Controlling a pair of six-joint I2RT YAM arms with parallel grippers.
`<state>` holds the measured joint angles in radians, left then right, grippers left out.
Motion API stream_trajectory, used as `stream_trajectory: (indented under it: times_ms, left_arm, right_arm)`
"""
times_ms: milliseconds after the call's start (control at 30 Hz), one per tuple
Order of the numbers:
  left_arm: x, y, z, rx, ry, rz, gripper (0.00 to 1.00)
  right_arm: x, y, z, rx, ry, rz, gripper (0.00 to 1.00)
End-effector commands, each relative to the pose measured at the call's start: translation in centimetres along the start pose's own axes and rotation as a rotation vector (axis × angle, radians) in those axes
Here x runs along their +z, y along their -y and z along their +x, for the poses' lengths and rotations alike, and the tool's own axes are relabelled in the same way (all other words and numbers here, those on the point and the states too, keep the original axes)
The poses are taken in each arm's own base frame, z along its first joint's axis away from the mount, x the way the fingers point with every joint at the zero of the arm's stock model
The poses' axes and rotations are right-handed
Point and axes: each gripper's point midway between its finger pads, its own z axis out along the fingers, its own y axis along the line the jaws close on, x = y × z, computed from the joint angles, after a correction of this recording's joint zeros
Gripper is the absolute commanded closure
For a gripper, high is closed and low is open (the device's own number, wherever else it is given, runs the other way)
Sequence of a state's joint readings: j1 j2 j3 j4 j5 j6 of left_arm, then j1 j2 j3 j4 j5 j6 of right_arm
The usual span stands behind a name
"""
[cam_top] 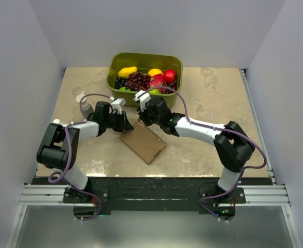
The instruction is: Unpack the express box
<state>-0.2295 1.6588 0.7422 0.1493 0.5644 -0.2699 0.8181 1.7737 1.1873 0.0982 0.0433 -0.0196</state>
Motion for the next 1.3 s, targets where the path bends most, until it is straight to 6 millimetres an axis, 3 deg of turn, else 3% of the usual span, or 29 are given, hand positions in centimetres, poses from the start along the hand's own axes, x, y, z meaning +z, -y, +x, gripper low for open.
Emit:
stream_trajectory:
  times_ms: [0, 67, 300, 467, 900, 1267]
  left_arm:
    - [0.2, -1.7, 3.0, -0.045, -0.084, -0.066, 0.73]
    - [0.2, -1.7, 3.1, -0.046, -0.086, -0.067, 0.73]
    - [0.4, -2.0, 3.2, -0.054, -0.092, -0.073, 0.75]
    - [0.3, -1.9, 3.1, -0.052, -0.087, -0.075, 0.75]
    - [0.2, -2.0, 3.4, -0.061, -0.085, -0.083, 0.75]
    - [0.3, -2.1, 3.4, -0.065, -0.087, -0.083, 0.76]
  right_arm:
    - [-0.6, 0.2, -4.6, 0.003, 0.126, 0.015, 1.00]
    - [-0.9, 0.1, -5.7, 0.013, 0.149, 0.009, 1.00]
    - [-1.1, 0.0, -6.5, 0.007, 0.163, 0.002, 1.00]
    - [-0.4, 0.3, -4.7, -0.019, 0.121, 0.015, 1.00]
    - [0.3, -0.1, -2.9, -0.035, 0.065, 0.000, 1.00]
    - [0.4, 0.3, -2.7, -0.065, 0.056, 0.018, 1.00]
